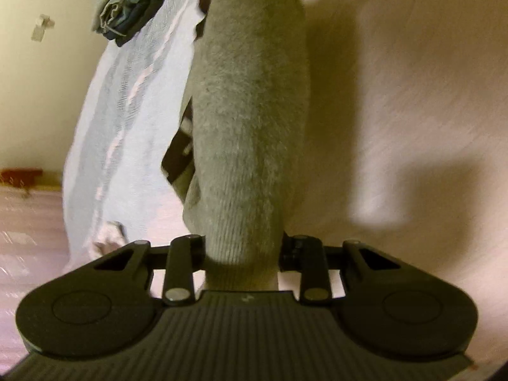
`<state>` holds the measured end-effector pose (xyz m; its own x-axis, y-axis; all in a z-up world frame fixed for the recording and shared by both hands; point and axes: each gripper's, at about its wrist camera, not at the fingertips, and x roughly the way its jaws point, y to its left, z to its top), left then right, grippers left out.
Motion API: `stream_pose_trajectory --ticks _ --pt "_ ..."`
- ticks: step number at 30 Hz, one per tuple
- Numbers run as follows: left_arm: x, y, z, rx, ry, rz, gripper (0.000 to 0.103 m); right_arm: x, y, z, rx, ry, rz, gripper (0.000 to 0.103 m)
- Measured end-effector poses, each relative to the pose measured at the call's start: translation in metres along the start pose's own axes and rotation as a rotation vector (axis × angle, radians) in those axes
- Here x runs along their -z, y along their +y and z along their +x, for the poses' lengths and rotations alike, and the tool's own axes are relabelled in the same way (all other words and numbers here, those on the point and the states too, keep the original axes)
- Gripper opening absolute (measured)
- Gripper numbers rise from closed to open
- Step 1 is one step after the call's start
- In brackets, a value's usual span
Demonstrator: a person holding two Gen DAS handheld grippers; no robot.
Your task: Fold large clothes
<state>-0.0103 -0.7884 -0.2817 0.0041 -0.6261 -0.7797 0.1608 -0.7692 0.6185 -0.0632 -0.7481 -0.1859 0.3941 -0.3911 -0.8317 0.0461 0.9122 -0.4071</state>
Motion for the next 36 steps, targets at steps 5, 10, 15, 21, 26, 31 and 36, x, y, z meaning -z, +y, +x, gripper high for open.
stream_pose_trajectory --ticks 5,10,15,21,26,31,36 --pt "-0.054 -0.064 -0.049 0.054 0.016 -0.094 0.027 0.044 0.034 -0.033 -0.061 0.029 -0.03 0.013" --pt "-0.079 -0.118 -0.044 0.005 0.068 -0.186 0.027 0.081 0.078 -0.022 -0.009 0.025 -0.013 0.015" --pt "-0.079 -0.123 -0.036 -0.032 0.071 -0.279 0.028 0.092 0.119 -0.009 0.127 0.011 -0.073 0.05" --pt "-0.073 -0.115 -0.041 -0.016 0.04 -0.339 0.028 0.09 0.144 0.012 0.222 -0.031 -0.179 0.065" --pt "-0.072 -0.115 -0.044 0.0 0.037 -0.33 0.028 0.094 0.122 0.035 0.241 0.011 -0.213 0.023" --pt "-0.069 -0.081 -0.061 0.081 0.047 -0.371 0.027 0.074 0.088 -0.002 0.177 0.016 -0.166 0.014" --pt "-0.069 -0.032 -0.103 0.17 0.025 -0.407 0.026 0.044 0.043 -0.058 0.097 0.023 -0.153 0.013"
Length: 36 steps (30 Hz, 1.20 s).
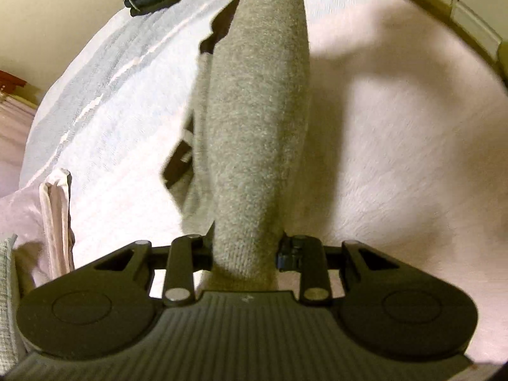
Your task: Fold large clothes
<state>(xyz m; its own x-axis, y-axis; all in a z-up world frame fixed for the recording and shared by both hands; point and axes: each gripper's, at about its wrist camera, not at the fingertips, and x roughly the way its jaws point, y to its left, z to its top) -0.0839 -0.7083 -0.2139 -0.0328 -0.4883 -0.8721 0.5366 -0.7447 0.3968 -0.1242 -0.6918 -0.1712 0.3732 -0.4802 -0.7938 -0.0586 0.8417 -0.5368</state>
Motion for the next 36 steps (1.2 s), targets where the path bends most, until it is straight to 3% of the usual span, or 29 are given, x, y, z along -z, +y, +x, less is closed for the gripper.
stream_pose_trajectory --ticks 9,13,18,24,29,33,36 --pt "-0.062 0.044 -0.068 0.184 -0.038 0.004 0.026 0.002 -0.079 -0.091 -0.164 0.042 0.098 0.013" --pt "-0.113 0.069 -0.079 0.21 -0.046 0.038 0.026 0.026 -0.124 -0.116 -0.182 0.049 0.127 0.013" --pt "-0.215 0.119 -0.069 0.188 -0.068 0.073 0.026 0.085 -0.204 -0.138 -0.145 0.028 0.165 0.013" --pt "-0.378 0.211 -0.018 0.09 -0.107 0.071 0.026 0.197 -0.348 -0.135 -0.034 -0.011 0.163 0.013" --pt "-0.516 0.299 0.02 -0.072 -0.165 0.028 0.026 0.275 -0.489 -0.12 0.147 -0.038 0.145 0.013" --pt "-0.597 0.348 0.054 -0.261 -0.195 0.042 0.026 0.322 -0.574 -0.101 0.357 -0.08 0.088 0.013" --pt "-0.632 0.358 0.098 -0.439 -0.204 0.05 0.026 0.358 -0.595 -0.063 0.51 -0.119 0.034 0.013"
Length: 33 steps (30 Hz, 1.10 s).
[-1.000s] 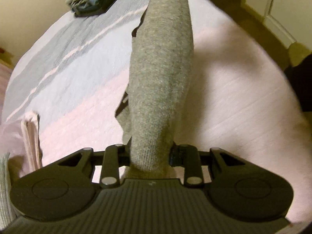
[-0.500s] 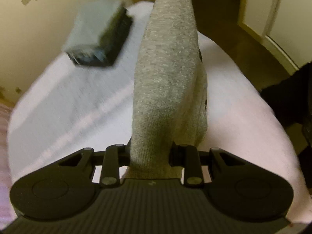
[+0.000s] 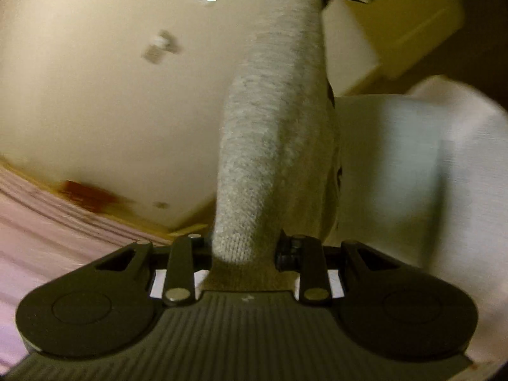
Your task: Fold large clothes
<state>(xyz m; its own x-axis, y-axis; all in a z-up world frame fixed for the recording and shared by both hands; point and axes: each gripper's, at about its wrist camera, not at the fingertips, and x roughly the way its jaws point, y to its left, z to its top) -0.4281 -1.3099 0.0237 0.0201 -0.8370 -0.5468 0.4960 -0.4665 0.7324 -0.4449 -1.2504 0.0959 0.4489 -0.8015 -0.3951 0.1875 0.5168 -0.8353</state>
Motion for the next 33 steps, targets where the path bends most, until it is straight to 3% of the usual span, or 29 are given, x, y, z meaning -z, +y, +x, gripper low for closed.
stream_pose_trajectory --ticks 2,4,8,10,13,18,24,27,30,33 --pt "-0.002 -0.035 0.036 -0.067 0.002 0.039 0.025 0.034 0.027 0.023 0.041 -0.011 -0.008 0.013" --pt "0.005 -0.09 0.07 -0.088 0.007 0.07 0.026 0.068 0.067 0.047 0.044 0.008 0.007 0.013" --pt "0.035 -0.214 0.122 -0.026 0.048 0.157 0.026 0.126 0.156 0.069 -0.073 0.103 0.033 0.014" --pt "0.047 -0.246 0.121 -0.103 0.014 0.178 0.026 0.137 0.182 0.06 -0.058 0.092 0.036 0.015" --pt "0.054 -0.25 0.113 -0.129 -0.013 0.155 0.026 0.135 0.185 0.047 -0.032 0.072 0.049 0.015" --pt "0.059 -0.24 0.105 -0.077 0.004 0.174 0.036 0.128 0.176 0.051 -0.044 0.111 0.043 0.017" --pt "0.077 -0.218 0.092 -0.015 0.036 0.128 0.047 0.134 0.179 0.021 -0.064 0.162 0.085 0.033" --pt "0.089 -0.207 0.062 0.034 0.043 -0.01 0.047 0.133 0.169 -0.005 -0.098 0.181 0.211 0.033" --pt "0.081 -0.183 0.049 0.065 0.04 -0.22 0.047 0.128 0.177 -0.039 -0.089 0.14 0.362 0.033" --pt "0.074 -0.15 0.055 0.07 0.027 -0.396 0.047 0.127 0.142 -0.007 -0.104 0.139 0.573 0.033"
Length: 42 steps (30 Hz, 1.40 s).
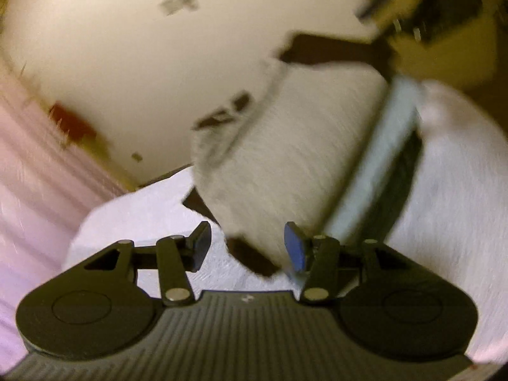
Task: Fold large clothes
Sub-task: 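Lower the folded sweatshirt onto the clothes stack and open both grippers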
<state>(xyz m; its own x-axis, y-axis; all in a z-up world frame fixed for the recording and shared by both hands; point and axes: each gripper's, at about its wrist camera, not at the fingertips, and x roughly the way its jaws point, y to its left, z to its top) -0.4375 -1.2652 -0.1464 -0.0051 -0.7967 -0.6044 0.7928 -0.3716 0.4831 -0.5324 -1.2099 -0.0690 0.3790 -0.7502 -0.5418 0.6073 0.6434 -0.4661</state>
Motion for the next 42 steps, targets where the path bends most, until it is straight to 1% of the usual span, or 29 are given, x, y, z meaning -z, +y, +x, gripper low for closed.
stream_pose_trajectory --ticks 2,3,4,6,7,9,11,14,16,18,19,20,21,23,25,27,29,30,31,33,34,35,36,37,39,40,41,42 --pt "-0.02 0.018 0.016 0.018 -0.019 -0.085 0.047 -0.011 -0.026 0.02 -0.044 0.002 0.142 0.033" --pt "-0.03 0.022 0.016 0.038 -0.022 -0.12 0.047 -0.015 -0.037 0.033 -0.076 0.012 0.212 0.033" --pt "-0.04 0.028 0.028 0.062 -0.026 -0.15 0.047 -0.016 -0.047 0.045 -0.105 0.031 0.276 0.033" --pt "-0.056 0.038 0.06 0.11 -0.019 -0.183 0.047 -0.012 -0.054 0.065 -0.15 0.073 0.337 0.033" --pt "-0.062 0.043 0.077 0.123 -0.012 -0.197 0.046 -0.008 -0.053 0.068 -0.167 0.095 0.362 0.033" --pt "-0.065 0.053 0.095 0.139 0.012 -0.225 0.045 0.001 -0.047 0.063 -0.168 0.097 0.371 0.033" --pt "-0.069 0.068 0.116 0.156 0.031 -0.28 0.045 0.009 -0.041 0.053 -0.174 0.092 0.361 0.033" --pt "-0.071 0.078 0.143 0.179 0.062 -0.315 0.046 0.023 -0.033 0.043 -0.168 0.083 0.367 0.033" --pt "-0.072 0.074 0.165 0.18 0.071 -0.306 0.046 0.028 -0.029 0.045 -0.16 0.074 0.37 0.033" --pt "-0.075 0.069 0.175 0.162 0.076 -0.29 0.046 0.03 -0.029 0.048 -0.153 0.072 0.38 0.033" --pt "-0.077 0.071 0.176 0.158 0.079 -0.298 0.046 0.029 -0.032 0.056 -0.156 0.075 0.394 0.033" --pt "-0.078 0.073 0.175 0.16 0.082 -0.312 0.046 0.022 -0.033 0.074 -0.163 0.081 0.401 0.033" --pt "-0.08 0.076 0.172 0.162 0.083 -0.323 0.046 0.019 -0.036 0.072 -0.169 0.089 0.403 0.033" --pt "-0.082 0.082 0.154 0.161 0.069 -0.32 0.046 0.011 -0.041 0.058 -0.176 0.093 0.407 0.033" --pt "-0.079 0.09 0.13 0.152 0.059 -0.332 0.044 0.004 -0.043 0.035 -0.169 0.072 0.419 0.033" --pt "-0.07 0.094 0.098 0.149 0.051 -0.361 0.043 0.0 -0.041 0.011 -0.166 0.042 0.43 0.033" --pt "-0.058 0.093 0.068 0.159 0.045 -0.403 0.043 0.002 -0.036 -0.002 -0.187 0.046 0.474 0.033" --pt "-0.051 0.09 0.061 0.17 0.047 -0.422 0.043 0.005 -0.034 -0.004 -0.203 0.057 0.496 0.033" --pt "-0.045 0.084 0.056 0.19 0.057 -0.432 0.043 0.009 -0.03 -0.001 -0.215 0.072 0.511 0.033" --pt "-0.031 0.065 0.06 0.211 0.102 -0.419 0.043 0.019 -0.024 0.012 -0.232 0.119 0.546 0.033" --pt "-0.023 0.059 0.069 0.222 0.12 -0.431 0.045 0.027 -0.023 0.022 -0.246 0.146 0.583 0.033" --pt "-0.016 0.056 0.077 0.23 0.124 -0.454 0.051 0.034 -0.024 0.029 -0.256 0.157 0.622 0.033" --pt "-0.011 0.055 0.08 0.228 0.12 -0.473 0.059 0.035 -0.027 0.034 -0.259 0.16 0.638 0.033" --pt "-0.009 0.058 0.082 0.205 0.117 -0.49 0.062 0.035 -0.028 0.034 -0.259 0.16 0.64 0.033" --pt "-0.009 0.065 0.076 0.195 0.119 -0.55 0.062 0.029 -0.029 0.026 -0.244 0.155 0.642 0.033" --pt "-0.01 0.067 0.067 0.178 0.117 -0.564 0.06 0.023 -0.03 0.017 -0.233 0.154 0.644 0.033" --pt "-0.01 0.069 0.056 0.163 0.114 -0.564 0.055 0.018 -0.028 0.005 -0.226 0.152 0.642 0.034" --pt "-0.009 0.072 0.044 0.15 0.116 -0.568 0.056 0.017 -0.026 -0.006 -0.219 0.151 0.638 0.034"
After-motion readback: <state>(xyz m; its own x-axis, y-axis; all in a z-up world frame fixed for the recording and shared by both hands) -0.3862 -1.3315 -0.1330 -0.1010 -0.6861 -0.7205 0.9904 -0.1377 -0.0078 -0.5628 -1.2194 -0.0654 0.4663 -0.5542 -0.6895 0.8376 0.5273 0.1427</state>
